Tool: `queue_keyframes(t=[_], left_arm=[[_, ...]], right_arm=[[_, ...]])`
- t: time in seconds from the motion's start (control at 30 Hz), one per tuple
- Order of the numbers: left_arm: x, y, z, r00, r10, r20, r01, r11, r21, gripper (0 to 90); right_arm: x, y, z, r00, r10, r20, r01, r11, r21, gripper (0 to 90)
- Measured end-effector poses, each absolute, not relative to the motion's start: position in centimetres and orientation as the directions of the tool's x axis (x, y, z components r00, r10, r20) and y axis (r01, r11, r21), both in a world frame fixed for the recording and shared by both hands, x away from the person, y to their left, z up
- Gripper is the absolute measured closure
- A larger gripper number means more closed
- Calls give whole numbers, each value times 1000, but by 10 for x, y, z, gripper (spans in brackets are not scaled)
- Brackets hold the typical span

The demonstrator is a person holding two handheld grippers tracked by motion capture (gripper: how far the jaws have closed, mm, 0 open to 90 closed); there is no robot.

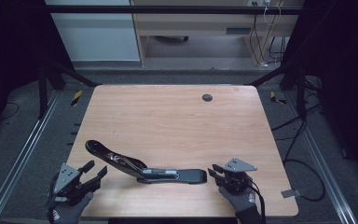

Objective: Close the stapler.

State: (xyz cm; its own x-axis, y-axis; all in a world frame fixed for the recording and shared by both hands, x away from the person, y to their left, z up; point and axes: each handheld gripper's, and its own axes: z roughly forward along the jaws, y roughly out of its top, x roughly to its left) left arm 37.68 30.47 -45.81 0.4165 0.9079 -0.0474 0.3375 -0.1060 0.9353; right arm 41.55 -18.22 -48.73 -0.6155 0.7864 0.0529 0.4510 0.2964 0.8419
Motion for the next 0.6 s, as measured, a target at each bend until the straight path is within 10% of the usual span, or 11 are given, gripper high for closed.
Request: queue_keyframes(t=[0.6], left_arm=[[366, 301, -442, 452, 890, -53, 294, -92, 951, 387]], right_arm=[[413, -180, -490, -619, 782, 70, 482, 308, 820, 900]])
